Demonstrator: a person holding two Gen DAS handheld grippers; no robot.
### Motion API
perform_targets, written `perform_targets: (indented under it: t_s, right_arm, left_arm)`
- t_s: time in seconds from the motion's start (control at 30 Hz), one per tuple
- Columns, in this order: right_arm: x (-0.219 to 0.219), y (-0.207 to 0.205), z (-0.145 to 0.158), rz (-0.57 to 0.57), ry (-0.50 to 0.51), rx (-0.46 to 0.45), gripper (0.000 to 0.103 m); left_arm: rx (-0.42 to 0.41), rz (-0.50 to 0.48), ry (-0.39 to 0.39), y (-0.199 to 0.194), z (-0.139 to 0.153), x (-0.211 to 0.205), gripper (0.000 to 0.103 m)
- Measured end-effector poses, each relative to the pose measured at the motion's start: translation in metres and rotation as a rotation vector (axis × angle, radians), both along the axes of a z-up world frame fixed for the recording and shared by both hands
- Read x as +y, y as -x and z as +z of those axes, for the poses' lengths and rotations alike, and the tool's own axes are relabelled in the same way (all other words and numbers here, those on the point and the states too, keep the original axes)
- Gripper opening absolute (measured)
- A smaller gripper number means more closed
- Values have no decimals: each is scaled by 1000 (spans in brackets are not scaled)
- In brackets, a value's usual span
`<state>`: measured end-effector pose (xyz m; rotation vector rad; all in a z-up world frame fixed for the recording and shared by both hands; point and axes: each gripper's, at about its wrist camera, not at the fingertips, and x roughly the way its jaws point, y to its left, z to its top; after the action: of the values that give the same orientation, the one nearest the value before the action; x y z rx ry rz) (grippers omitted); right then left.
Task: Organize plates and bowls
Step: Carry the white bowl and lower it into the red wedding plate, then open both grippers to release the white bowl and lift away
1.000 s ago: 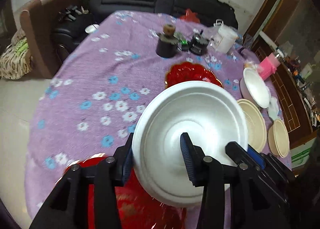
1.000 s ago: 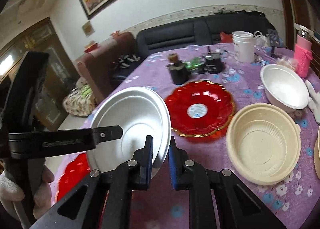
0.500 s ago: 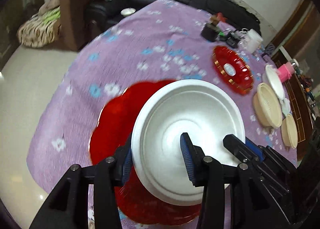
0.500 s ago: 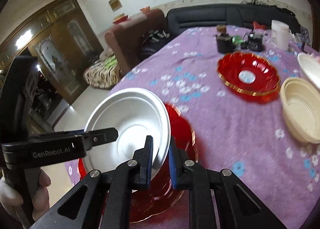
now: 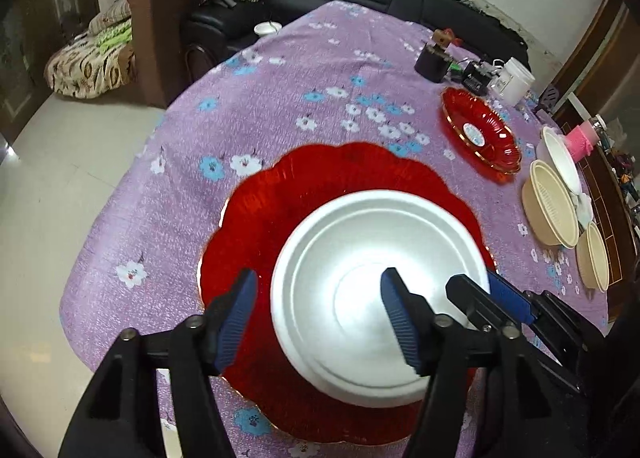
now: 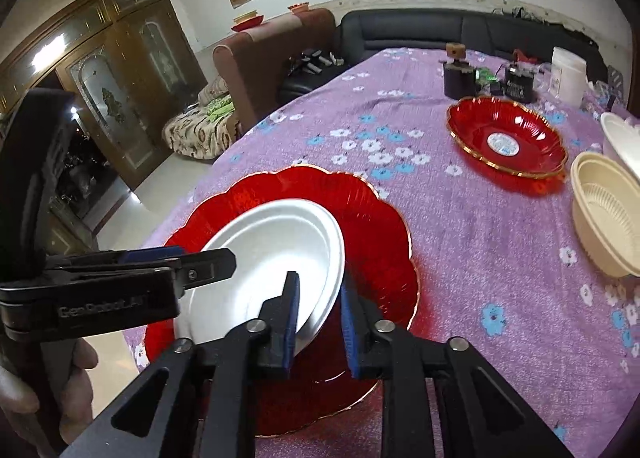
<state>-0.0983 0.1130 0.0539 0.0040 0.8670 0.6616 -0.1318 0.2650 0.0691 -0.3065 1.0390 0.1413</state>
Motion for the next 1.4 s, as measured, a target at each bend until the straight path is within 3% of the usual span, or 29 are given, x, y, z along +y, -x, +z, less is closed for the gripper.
perform_targets:
  t_s: [0.17, 0.37, 0.5, 0.63, 0.73, 0.87, 1.17, 1.4]
  right_arm:
    - [-9, 1, 8, -9, -36, -10, 32]
    - [-44, 2, 22, -78, -74, -25, 41]
    - [-70, 0, 12, -110, -75, 47, 41]
    - [-73, 1, -3, -71, -112, 154, 41]
    - [-62, 4, -11, -17, -137, 202, 41]
    - [-48, 3, -20, -4, -133, 238, 22]
    - [-33, -26, -19, -41, -108, 213, 18]
    - [-16, -62, -17, -73, -79, 199, 19]
  left_arm:
    - [-63, 6, 20, 14, 15, 6, 66]
    - [-95, 98, 68, 43, 16, 34, 69]
    - [-85, 151, 108, 63, 2, 50, 69]
    - [-41, 165, 163, 69, -20, 54, 69]
    - [-9, 145, 196, 64, -33, 48, 69]
    - [-8, 118, 187, 53, -34, 39, 69]
    - [1, 101, 103, 3, -32, 32, 65]
    - [8, 116, 93, -36, -32, 48, 65]
